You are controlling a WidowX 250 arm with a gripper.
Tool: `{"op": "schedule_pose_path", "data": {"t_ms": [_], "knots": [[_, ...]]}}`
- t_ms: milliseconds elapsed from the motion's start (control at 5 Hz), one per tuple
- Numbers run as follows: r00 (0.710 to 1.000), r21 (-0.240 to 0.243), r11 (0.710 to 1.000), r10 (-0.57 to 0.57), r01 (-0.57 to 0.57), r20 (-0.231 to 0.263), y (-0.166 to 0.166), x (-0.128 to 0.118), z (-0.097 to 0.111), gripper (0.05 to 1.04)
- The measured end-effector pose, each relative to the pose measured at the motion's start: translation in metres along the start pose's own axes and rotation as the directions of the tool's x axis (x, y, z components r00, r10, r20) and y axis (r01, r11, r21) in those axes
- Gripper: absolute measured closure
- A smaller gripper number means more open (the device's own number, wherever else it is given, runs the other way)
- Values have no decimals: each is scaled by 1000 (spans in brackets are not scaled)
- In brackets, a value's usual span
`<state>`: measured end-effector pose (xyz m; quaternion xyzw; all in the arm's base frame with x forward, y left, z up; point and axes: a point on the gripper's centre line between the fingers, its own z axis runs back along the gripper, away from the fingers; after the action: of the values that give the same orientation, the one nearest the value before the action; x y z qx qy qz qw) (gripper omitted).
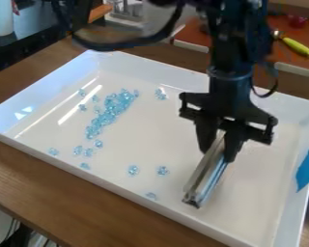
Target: Sweep into pile
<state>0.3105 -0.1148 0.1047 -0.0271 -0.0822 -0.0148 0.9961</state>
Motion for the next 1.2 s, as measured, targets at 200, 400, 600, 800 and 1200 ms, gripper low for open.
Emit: {"op": "schedule_pose_path", "data": {"t_ms": [200, 400, 600, 800, 1200], "knots": [[1000, 21, 1000, -3, 3, -10, 20, -8, -12, 721], [1000, 31, 999, -13, 13, 9, 37, -14, -10, 721], [1000, 32, 999, -13, 13, 12, 52, -16, -9, 721], [1000, 33, 999, -22, 22, 6, 68, -17, -9, 721], [1000, 57, 998, -26, 25, 17, 109, -10, -8, 721]]}}
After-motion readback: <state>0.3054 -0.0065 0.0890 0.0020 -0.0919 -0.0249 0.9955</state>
